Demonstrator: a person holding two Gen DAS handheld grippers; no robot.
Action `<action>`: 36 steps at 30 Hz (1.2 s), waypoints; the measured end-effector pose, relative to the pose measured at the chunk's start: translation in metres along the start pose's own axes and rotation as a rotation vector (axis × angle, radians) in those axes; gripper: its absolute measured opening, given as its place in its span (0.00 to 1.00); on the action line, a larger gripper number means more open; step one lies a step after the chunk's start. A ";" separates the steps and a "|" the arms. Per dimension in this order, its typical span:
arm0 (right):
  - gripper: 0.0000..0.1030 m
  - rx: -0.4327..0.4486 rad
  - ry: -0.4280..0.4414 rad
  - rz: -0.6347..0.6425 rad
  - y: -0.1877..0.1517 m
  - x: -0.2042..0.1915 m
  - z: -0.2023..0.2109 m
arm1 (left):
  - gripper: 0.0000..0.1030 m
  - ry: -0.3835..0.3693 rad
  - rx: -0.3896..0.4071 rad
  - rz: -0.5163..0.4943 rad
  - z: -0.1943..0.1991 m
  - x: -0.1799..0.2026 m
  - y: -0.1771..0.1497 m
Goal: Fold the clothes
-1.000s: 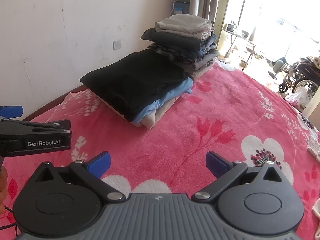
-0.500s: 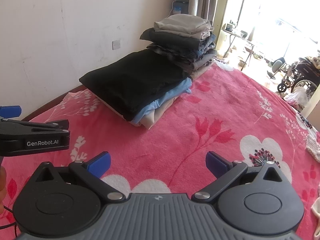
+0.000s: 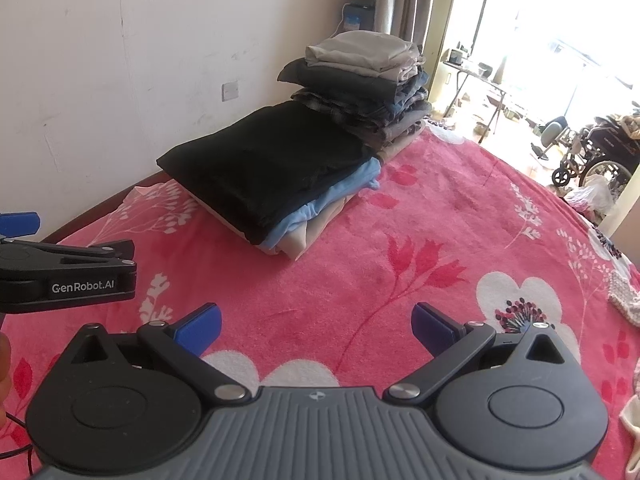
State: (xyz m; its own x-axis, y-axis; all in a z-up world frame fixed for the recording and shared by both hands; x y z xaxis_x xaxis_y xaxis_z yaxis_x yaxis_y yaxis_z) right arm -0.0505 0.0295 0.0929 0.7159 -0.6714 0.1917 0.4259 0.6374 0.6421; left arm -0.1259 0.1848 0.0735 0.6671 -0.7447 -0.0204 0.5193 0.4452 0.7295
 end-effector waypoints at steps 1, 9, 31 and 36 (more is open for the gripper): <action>1.00 0.000 -0.001 0.000 0.000 0.000 0.000 | 1.00 0.000 0.000 0.000 0.000 0.000 0.000; 1.00 0.002 -0.002 0.002 0.000 0.000 0.001 | 1.00 -0.001 -0.001 -0.001 -0.001 -0.001 0.001; 1.00 -0.005 -0.003 -0.001 -0.001 -0.003 0.001 | 1.00 0.001 -0.006 0.005 0.000 -0.002 0.001; 1.00 -0.006 -0.002 -0.004 -0.001 -0.003 0.002 | 1.00 0.002 -0.007 0.006 0.000 -0.003 0.000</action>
State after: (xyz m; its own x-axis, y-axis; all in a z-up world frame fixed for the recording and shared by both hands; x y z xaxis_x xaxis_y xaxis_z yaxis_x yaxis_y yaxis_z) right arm -0.0541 0.0302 0.0927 0.7129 -0.6747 0.1911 0.4319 0.6371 0.6384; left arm -0.1276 0.1870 0.0740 0.6716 -0.7407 -0.0172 0.5185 0.4533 0.7251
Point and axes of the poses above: each gripper's, at about its wrist camera, not at the fingertips, and z roughly against the way its jaws point, x to its right, y to its top, the point moved 2 cm from there along -z, roughly the way its jaws point, and after that the axes turned 9 degrees about z, right-handed, at the moved point
